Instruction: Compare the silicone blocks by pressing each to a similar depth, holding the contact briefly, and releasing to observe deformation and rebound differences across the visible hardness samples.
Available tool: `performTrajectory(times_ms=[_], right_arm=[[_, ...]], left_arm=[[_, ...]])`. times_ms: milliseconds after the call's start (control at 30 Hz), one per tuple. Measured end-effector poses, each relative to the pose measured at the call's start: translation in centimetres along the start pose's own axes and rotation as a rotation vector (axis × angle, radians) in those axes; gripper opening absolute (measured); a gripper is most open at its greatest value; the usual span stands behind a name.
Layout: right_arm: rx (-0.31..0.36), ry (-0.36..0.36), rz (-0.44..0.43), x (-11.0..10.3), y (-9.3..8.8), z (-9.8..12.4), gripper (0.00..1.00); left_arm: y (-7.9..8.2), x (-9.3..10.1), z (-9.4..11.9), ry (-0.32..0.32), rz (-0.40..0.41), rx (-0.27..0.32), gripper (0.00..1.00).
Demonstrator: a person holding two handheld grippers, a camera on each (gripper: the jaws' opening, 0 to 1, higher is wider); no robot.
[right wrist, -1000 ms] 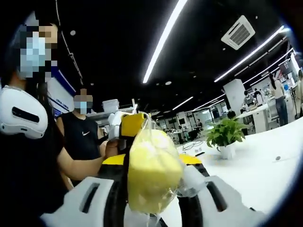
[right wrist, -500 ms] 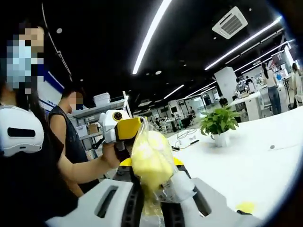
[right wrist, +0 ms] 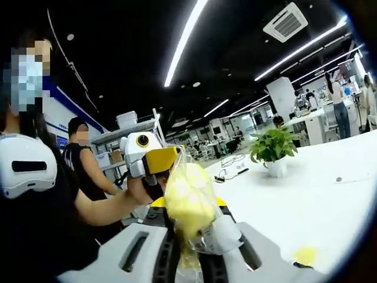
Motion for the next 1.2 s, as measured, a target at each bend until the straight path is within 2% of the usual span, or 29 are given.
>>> performTrajectory(times_ms=[200, 333, 700, 900, 1200], right_arm=[[0.003, 0.015, -0.012, -0.4, 0.1, -0.2, 0.02], [0.004, 0.020, -0.008, -0.6, 0.2, -0.3, 0.02], [0.007, 0.027, -0.008, -1.1, 0.4, -0.7, 0.02], [0.015, 0.042, -0.041, -1.3, 0.5, -0.7, 0.03], [-0.002, 0.041, -0.042, -1.5, 0.6, -0.7, 0.03]], left_arm=[[0.2, 0.2, 0.3, 0.001, 0.004, 0.006, 0.00], [0.3, 0.3, 0.5, 0.001, 0.013, 0.036, 0.00], [0.7, 0.3, 0.9, 0.007, 0.023, 0.072, 0.00], [0.8, 0.5, 0.9, 0.003, 0.035, 0.067, 0.00], [0.7, 0.8, 0.9, -0.006, 0.075, 0.075, 0.00]])
Point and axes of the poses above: the point that each gripper's makers call its tool centre point, and the gripper's own axes: z roughly backward along the fingers, x roughly to its right, y roughly out of its top, the point moved 4 cm from there along z, roughly backward along the fingers, and after that the axes turned 10 degrees about y, right-handed, at the moved point
